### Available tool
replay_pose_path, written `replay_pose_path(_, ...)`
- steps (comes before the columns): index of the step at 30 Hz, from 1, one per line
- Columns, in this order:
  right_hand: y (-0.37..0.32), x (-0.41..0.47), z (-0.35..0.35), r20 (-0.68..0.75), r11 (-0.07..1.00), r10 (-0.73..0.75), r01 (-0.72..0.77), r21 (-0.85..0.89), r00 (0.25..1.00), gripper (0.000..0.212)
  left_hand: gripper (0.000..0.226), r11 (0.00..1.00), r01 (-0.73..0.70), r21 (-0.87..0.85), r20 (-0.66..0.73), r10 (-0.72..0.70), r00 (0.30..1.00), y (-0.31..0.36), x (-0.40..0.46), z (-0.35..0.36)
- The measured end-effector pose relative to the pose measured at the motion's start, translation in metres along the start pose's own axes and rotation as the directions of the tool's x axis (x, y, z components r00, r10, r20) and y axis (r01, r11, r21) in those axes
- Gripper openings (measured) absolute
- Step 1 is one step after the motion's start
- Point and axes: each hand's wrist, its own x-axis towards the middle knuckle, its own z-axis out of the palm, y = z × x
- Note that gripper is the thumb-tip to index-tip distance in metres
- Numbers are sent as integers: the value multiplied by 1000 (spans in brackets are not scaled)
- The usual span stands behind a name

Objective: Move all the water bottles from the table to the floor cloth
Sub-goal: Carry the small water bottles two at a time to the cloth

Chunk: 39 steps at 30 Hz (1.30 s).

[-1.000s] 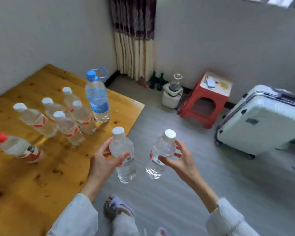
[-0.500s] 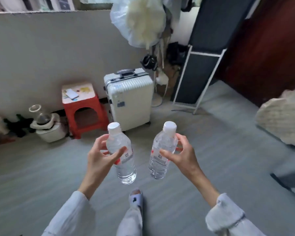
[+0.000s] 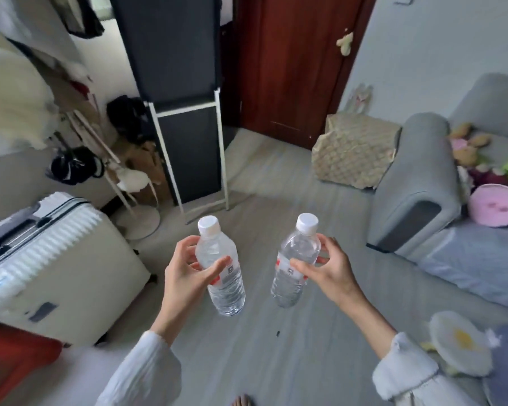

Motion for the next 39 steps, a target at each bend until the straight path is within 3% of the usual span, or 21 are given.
replay_pose_path(4,8,68,-20,-81,997,58,-53,63,995,49,54,1000,10,17,109,-11,994,2,76,48)
replay_pose_path(10,33,186,-50,-149,988,123,-107,112,981,57,48,997,-45,70,228,28,973,3,191,135)
replay_pose_path(16,40,342,-104,-182,997,56,-46,58,982,55,47,993,-91,76,273,67,960,28,328,243)
replay_pose_path(25,38,537,-194,-249,992,58,-27,124,967,49,50,995,-89,53,287,70,955,75,499,380)
replay_pose_path(33,86,710,-262,-312,993,113,-101,56,943,51,44,991,-89,98,378,46,925,73,650,531)
replay_pose_path(39,102,850,-329,-345,991,114,-131,-25,931,57,56,985,-78,155,482,-7,876,94,769,654)
